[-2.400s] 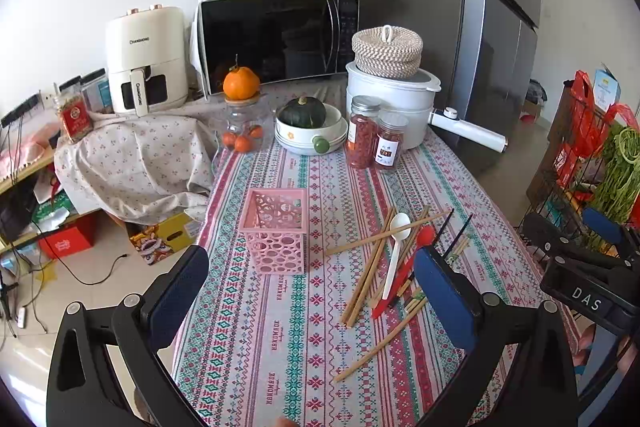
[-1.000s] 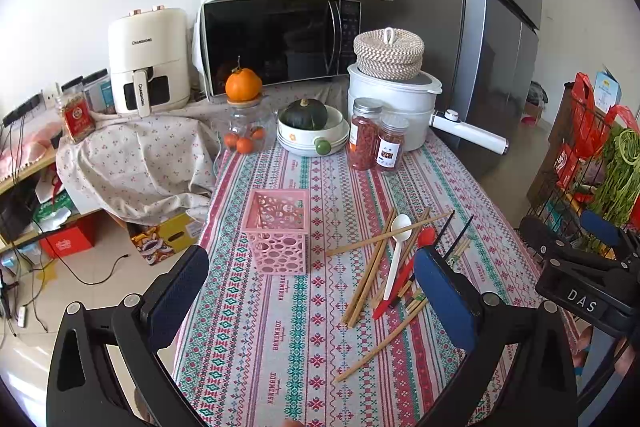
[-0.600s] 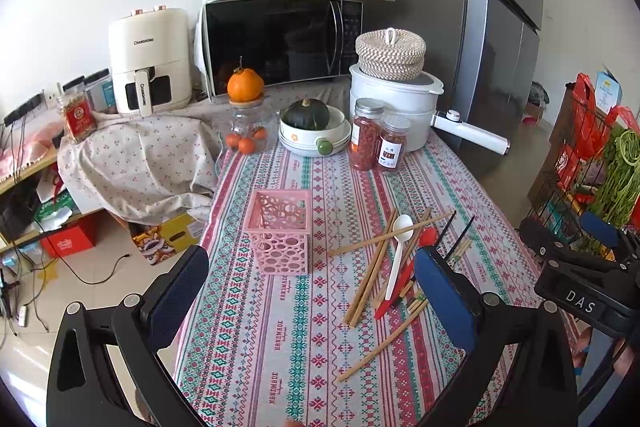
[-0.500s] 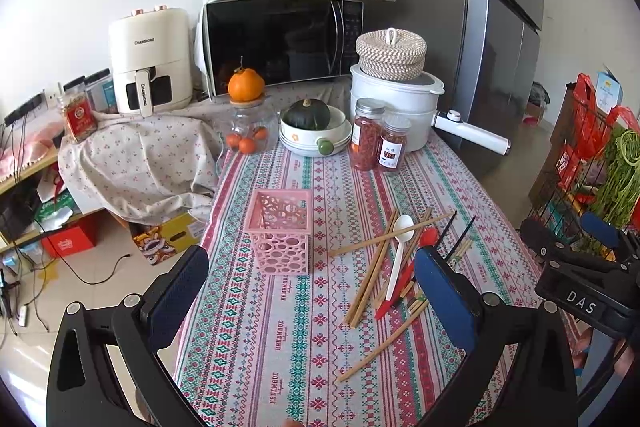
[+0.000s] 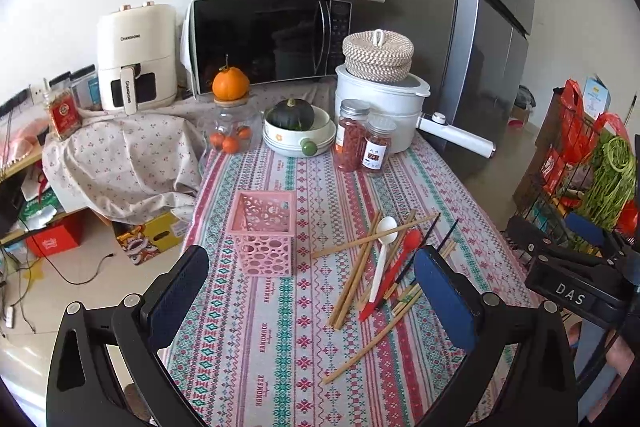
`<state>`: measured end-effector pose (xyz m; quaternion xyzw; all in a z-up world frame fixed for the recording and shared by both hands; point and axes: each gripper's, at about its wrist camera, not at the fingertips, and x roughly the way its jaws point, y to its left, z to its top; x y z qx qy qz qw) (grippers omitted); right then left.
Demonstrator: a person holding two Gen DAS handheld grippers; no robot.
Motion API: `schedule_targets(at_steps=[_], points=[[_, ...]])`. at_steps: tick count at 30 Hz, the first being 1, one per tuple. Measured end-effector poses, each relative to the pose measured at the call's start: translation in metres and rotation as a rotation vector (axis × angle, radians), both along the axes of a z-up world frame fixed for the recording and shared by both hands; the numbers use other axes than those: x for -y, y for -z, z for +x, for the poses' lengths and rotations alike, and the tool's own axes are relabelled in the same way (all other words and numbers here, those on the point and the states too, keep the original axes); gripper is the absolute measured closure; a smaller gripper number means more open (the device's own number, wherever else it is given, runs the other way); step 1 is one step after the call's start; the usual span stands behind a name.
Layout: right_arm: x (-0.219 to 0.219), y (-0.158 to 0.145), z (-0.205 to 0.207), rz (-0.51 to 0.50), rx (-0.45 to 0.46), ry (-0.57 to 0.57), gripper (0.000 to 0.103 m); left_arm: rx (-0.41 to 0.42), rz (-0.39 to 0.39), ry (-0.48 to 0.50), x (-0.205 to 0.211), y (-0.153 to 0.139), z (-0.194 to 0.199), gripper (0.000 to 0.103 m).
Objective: Organize utensils
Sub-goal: 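Lower the left tool onto a wooden chopstick and close on it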
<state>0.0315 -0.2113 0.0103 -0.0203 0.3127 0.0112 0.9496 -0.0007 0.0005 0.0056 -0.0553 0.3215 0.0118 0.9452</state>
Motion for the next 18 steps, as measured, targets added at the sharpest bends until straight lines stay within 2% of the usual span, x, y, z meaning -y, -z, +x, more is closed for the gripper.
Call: schedule_targets(at_steps=[3,8,14,17,18], points=[[0.009,-0.002,0.008,0.015,-0.001,0.018,0.000,-0.057,-0.082,0.066,0.001,0.004,0.015,0.000],[0.035,0.000,0.032,0.093,-0.051,0.044,0.000,-0.143,-0.013,0.107,0.015,0.016,0.053,0.000],[0.066,0.025,0.071,0.166,-0.209,0.080,0.000,-0.288,0.057,0.205,0.047,0.033,0.114,0.000],[0.076,0.038,0.086,0.152,-0.261,0.097,0.000,-0.379,0.087,0.268,0.067,0.051,0.149,0.011],[0.079,0.042,0.090,0.150,-0.276,0.103,0.000,-0.410,0.096,0.290,0.073,0.058,0.161,0.017]])
